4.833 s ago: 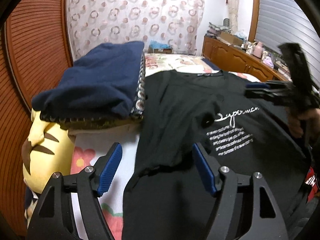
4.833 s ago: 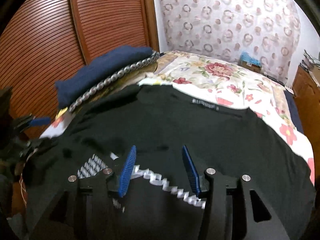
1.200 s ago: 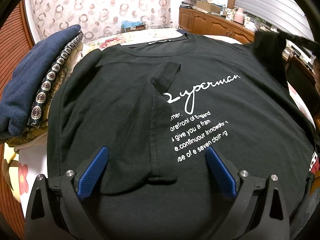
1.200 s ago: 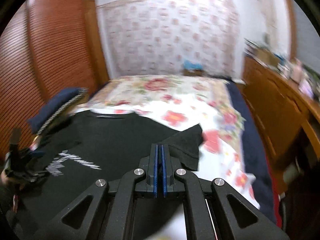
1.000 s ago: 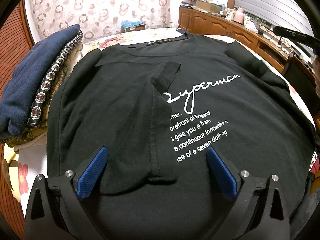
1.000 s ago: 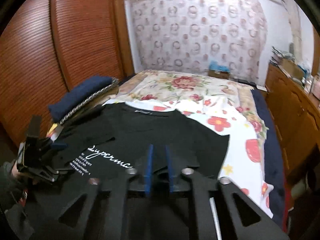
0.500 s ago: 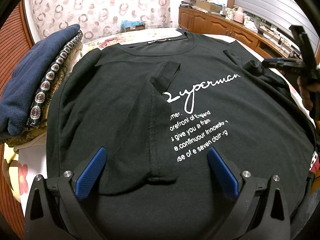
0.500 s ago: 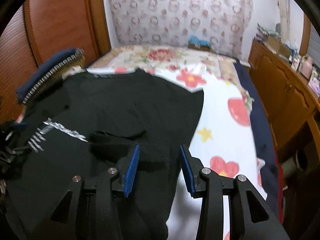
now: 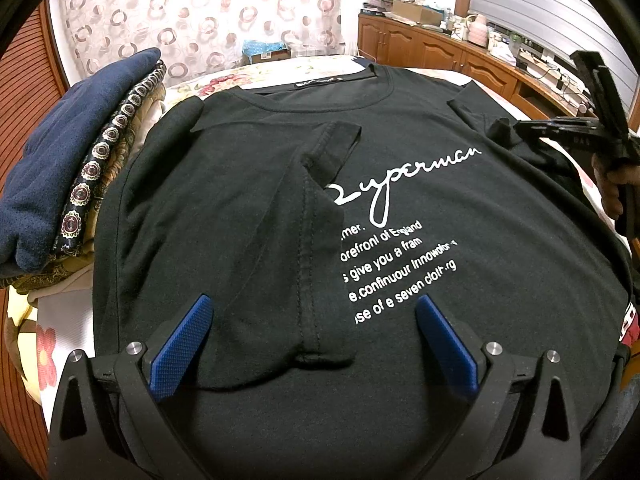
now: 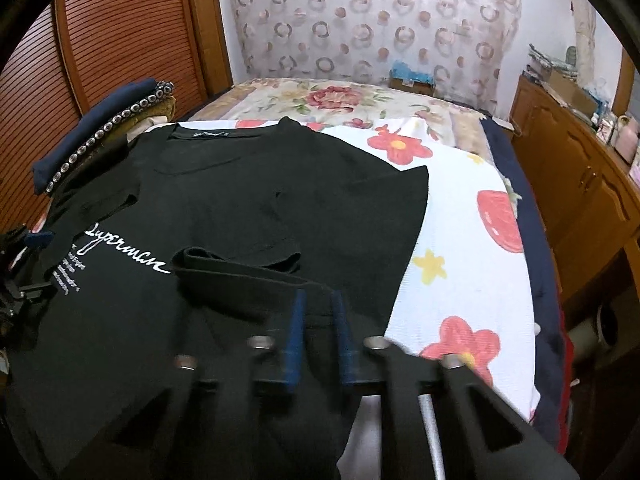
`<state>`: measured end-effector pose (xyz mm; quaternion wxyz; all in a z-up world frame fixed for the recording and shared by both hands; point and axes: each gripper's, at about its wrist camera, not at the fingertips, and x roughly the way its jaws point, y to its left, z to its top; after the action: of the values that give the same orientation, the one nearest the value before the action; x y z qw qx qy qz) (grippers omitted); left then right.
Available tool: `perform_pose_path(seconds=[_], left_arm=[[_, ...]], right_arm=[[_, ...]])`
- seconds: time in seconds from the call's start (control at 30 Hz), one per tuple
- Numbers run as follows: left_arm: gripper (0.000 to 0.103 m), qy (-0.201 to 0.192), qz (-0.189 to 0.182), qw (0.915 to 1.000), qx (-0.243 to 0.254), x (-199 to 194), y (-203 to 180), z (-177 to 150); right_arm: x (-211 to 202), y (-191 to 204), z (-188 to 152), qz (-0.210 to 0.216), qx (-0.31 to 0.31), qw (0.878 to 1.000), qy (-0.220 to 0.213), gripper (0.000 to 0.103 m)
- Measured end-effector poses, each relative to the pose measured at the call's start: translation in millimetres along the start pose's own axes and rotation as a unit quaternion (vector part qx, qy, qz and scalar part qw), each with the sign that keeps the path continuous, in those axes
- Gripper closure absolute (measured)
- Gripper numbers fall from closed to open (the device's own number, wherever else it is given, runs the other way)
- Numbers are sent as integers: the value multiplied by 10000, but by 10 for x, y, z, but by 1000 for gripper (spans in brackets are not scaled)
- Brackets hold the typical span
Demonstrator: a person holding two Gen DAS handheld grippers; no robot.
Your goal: Fold small clothes
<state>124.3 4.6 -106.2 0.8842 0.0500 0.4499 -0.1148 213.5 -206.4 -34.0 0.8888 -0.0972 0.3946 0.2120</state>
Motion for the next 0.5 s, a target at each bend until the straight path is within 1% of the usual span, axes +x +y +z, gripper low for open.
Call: perform_pose_path(seconds=[0.13,0.2,0.3,0.4,0.43,0.5], left_arm=[[1,0,4,10000,1,0,-2,0],[1,-2,5,10000,0,-1,-3,-2],[1,-12,11,10000,-3,-1,-1,-7],[1,-8,9,10000,-3,0,1,-5],[1,-7,8,10000,-3,0,0,-6],[1,-7,9,10000,-3,1,2,-8]], right_arm=[[-272,111,-22,226,-123,9993,-256,98],[-437,186,-67,486,-186,9981,-326,98],[-585,352,-243,760,-367,9962,-225,98],[-633,461,-440,846,-405,9955,-102,97],[-639,476,-498,951,-359,9948,-57,97],[-650,516,-574,1024,-376,9940,-22,95]])
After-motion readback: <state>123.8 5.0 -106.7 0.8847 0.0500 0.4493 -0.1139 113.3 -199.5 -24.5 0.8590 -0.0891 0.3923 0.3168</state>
